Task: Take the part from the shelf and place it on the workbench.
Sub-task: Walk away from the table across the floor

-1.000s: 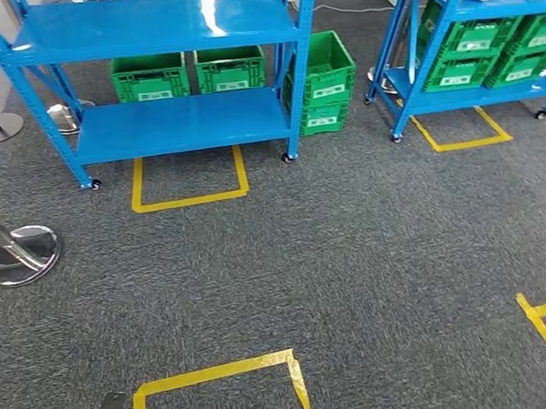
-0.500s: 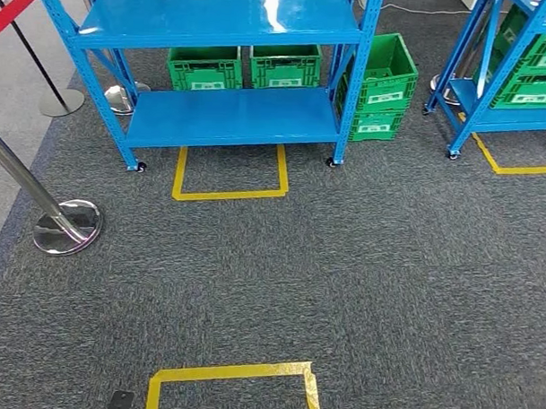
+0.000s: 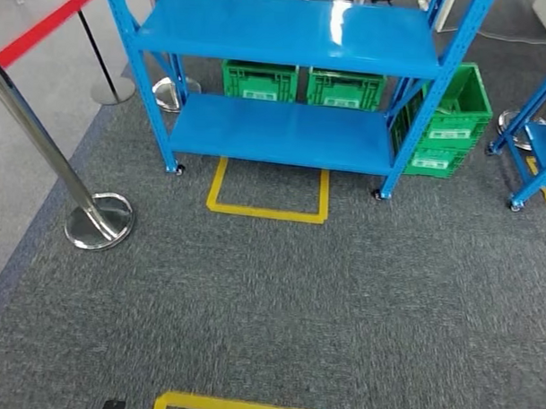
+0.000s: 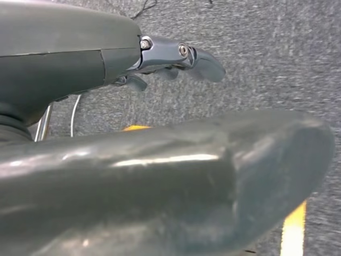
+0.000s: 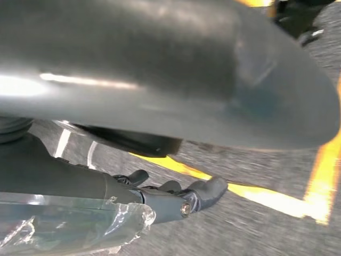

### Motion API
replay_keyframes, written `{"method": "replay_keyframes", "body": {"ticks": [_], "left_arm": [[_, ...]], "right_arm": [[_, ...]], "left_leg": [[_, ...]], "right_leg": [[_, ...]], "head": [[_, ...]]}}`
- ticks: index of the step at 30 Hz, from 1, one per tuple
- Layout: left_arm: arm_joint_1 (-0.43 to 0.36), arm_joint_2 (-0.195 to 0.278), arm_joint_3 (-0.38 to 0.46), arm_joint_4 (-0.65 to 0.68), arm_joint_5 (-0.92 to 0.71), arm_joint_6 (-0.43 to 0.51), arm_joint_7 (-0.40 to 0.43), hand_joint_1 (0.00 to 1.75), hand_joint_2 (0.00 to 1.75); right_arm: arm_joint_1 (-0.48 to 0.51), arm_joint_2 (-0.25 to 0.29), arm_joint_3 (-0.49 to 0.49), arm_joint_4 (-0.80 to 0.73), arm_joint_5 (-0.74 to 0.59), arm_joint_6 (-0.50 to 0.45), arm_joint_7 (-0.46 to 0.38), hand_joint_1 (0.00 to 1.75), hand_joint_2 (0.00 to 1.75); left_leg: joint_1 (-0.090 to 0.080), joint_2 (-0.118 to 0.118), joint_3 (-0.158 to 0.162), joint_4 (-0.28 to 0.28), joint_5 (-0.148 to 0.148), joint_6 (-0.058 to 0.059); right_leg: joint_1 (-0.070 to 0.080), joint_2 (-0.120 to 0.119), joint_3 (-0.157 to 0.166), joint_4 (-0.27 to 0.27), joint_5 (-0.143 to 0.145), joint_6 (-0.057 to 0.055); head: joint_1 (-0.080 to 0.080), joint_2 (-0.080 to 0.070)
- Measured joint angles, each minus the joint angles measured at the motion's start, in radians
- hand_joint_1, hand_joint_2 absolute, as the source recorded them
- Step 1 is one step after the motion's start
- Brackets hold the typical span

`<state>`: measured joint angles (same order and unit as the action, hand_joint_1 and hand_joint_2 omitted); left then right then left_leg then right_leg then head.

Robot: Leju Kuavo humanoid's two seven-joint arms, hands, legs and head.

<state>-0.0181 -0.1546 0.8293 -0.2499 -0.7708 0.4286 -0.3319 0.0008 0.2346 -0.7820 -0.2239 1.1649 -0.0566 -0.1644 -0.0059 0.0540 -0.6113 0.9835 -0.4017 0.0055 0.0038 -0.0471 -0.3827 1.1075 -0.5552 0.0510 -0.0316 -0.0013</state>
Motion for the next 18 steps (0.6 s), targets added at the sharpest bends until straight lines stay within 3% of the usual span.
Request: {"method": "replay_keyframes", "body": {"ticks": [1, 2, 3, 5, 6, 7, 9, 10, 11, 12, 13, 14, 15, 16, 17, 18], "left_arm": [[0.001, 0.0, 0.001, 0.0, -0.002, 0.0, 0.0, 0.0, 0.0], [0.001, 0.0, 0.002, 0.0, -0.004, 0.0, 0.0, 0.0, 0.0], [0.002, -0.001, 0.004, 0.0, -0.006, 0.0, 0.0, 0.0, 0.0], [0.005, 0.0, 0.008, 0.0, -0.011, 0.0, 0.0, 0.0, 0.0], [0.007, 0.0, 0.01, 0.0, -0.014, 0.0, 0.0, 0.0, 0.0], [0.008, 0.0, 0.013, 0.0, -0.018, 0.0, 0.001, 0.0, 0.0], [0.011, 0.0, 0.02, 0.0, -0.023, 0.0, 0.003, 0.0, 0.0], [0.012, 0.0, 0.022, 0.0, -0.025, 0.0, 0.005, 0.0, 0.0], [0.012, 0.001, 0.024, -0.001, -0.026, 0.001, 0.006, 0.0, 0.0], [0.009, 0.002, 0.025, -0.001, -0.027, 0.002, 0.007, 0.0, 0.0], [0.002, 0.002, 0.025, -0.002, -0.028, 0.002, 0.007, 0.0, 0.0], [-0.007, 0.001, 0.025, -0.002, -0.028, 0.003, 0.007, 0.0, 0.0], [-0.014, 0.001, 0.025, -0.002, -0.029, 0.003, 0.007, 0.0, 0.0], [-0.018, 0.0, 0.025, -0.002, -0.029, 0.003, 0.007, 0.0, 0.0], [-0.017, -0.001, 0.025, -0.002, -0.029, 0.003, 0.007, 0.0, 0.0], [-0.013, -0.002, 0.025, -0.002, -0.03, 0.003, 0.007, 0.0, 0.0]], "right_arm": [[0.002, 0.0, -0.003, 0.0, -0.002, 0.003, 0.001, 0.0, 0.0], [0.005, 0.0, -0.007, 0.0, -0.004, 0.005, 0.002, 0.0, 0.0], [0.009, 0.0, -0.012, 0.0, -0.005, 0.006, 0.004, 0.0, 0.0], [0.016, 0.0, -0.019, 0.0, -0.005, 0.007, 0.008, 0.0, 0.0], [0.019, 0.0, -0.021, 0.0, -0.005, 0.007, 0.009, 0.0, 0.0], [0.021, 0.0, -0.023, 0.0, -0.004, 0.007, 0.009, 0.0, 0.0], [0.026, 0.0, -0.027, 0.001, -0.003, 0.008, 0.012, 0.0, 0.0], [0.026, 0.001, -0.03, 0.001, -0.003, 0.009, 0.013, 0.0, 0.0], [0.024, 0.002, -0.032, 0.001, -0.003, 0.009, 0.014, 0.0, 0.0], [0.018, 0.002, -0.033, 0.0, -0.003, 0.009, 0.014, 0.0, 0.0], [0.01, 0.003, -0.034, -0.001, -0.002, 0.009, 0.014, 0.0, 0.0], [0.003, 0.003, -0.035, -0.002, -0.002, 0.009, 0.013, 0.0, 0.0], [-0.003, 0.002, -0.036, -0.002, -0.002, 0.009, 0.012, 0.0, 0.0], [-0.005, 0.002, -0.037, -0.003, -0.002, 0.009, 0.012, 0.0, 0.0], [-0.004, 0.003, -0.038, -0.003, -0.002, 0.009, 0.012, 0.0, 0.0], [-0.001, 0.003, -0.038, -0.003, -0.002, 0.009, 0.012, 0.0, 0.0]], "left_leg": [[0.001, -0.006, 0.022, -0.009, -0.012, 0.003], [0.001, -0.011, 0.046, -0.018, -0.026, 0.005], [0.001, -0.016, 0.072, -0.026, -0.041, 0.006], [0.001, -0.021, 0.135, -0.042, -0.077, 0.004], [0.001, -0.021, 0.169, -0.049, -0.098, 0.001], [0.001, -0.019, 0.202, -0.053, -0.121, -0.002], [-0.001, -0.011, 0.266, -0.056, -0.174, -0.011], [-0.003, -0.004, 0.297, -0.06, -0.205, -0.015], [-0.004, 0.002, 0.326, -0.059, -0.224, -0.022], [-0.004, 0.007, 0.342, -0.045, -0.227, -0.027], [-0.002, 0.007, 0.337, -0.006, -0.212, -0.033], [0.0, -0.002, 0.307, 0.063, -0.181, -0.039], [0.001, -0.015, 0.256, 0.145, -0.159, -0.044], [0.004, -0.029, 0.199, 0.22, -0.156, -0.049], [0.006, -0.039, 0.143, 0.274, -0.182, -0.053], [0.008, -0.042, 0.094, 0.303, -0.231, -0.055]], "right_leg": [[0.0, 0.021, -0.056, 0.075, -0.003, -0.004], [0.0, 0.035, -0.111, 0.134, -0.027, -0.008], [0.001, 0.041, -0.162, 0.169, -0.071, -0.011], [0.003, 0.044, -0.245, 0.175, -0.16, -0.014], [0.003, 0.042, -0.276, 0.15, -0.171, -0.014], [0.003, 0.035, -0.302, 0.11, -0.133, -0.015], [0.003, -0.005, -0.339, 0.008, 0.061, -0.02], [0.005, -0.022, -0.342, -0.021, 0.142, -0.025], [0.006, -0.028, -0.337, -0.035, 0.184, -0.031], [0.006, -0.021, -0.325, -0.029, 0.177, -0.037], [0.006, -0.004, -0.31, -0.024, 0.16, -0.043], [0.004, 0.01, -0.296, -0.025, 0.146, -0.051], [0.002, 0.022, -0.28, -0.028, 0.132, -0.058], [0.001, 0.033, -0.259, -0.032, 0.12, -0.065], [0.0, 0.045, -0.238, -0.037, 0.105, -0.07], [-0.001, 0.059, -0.213, -0.044, 0.09, -0.072]], "head": [[0.002, 0.0], [0.004, 0.0], [0.006, 0.0], [0.009, 0.0], [0.011, 0.0], [0.012, 0.0], [0.016, 0.0], [0.015, 0.0], [0.014, 0.0], [0.012, 0.0], [0.009, 0.0], [0.007, 0.0], [0.005, 0.0], [0.002, 0.0], [0.0, 0.0], [-0.003, 0.0]]}}
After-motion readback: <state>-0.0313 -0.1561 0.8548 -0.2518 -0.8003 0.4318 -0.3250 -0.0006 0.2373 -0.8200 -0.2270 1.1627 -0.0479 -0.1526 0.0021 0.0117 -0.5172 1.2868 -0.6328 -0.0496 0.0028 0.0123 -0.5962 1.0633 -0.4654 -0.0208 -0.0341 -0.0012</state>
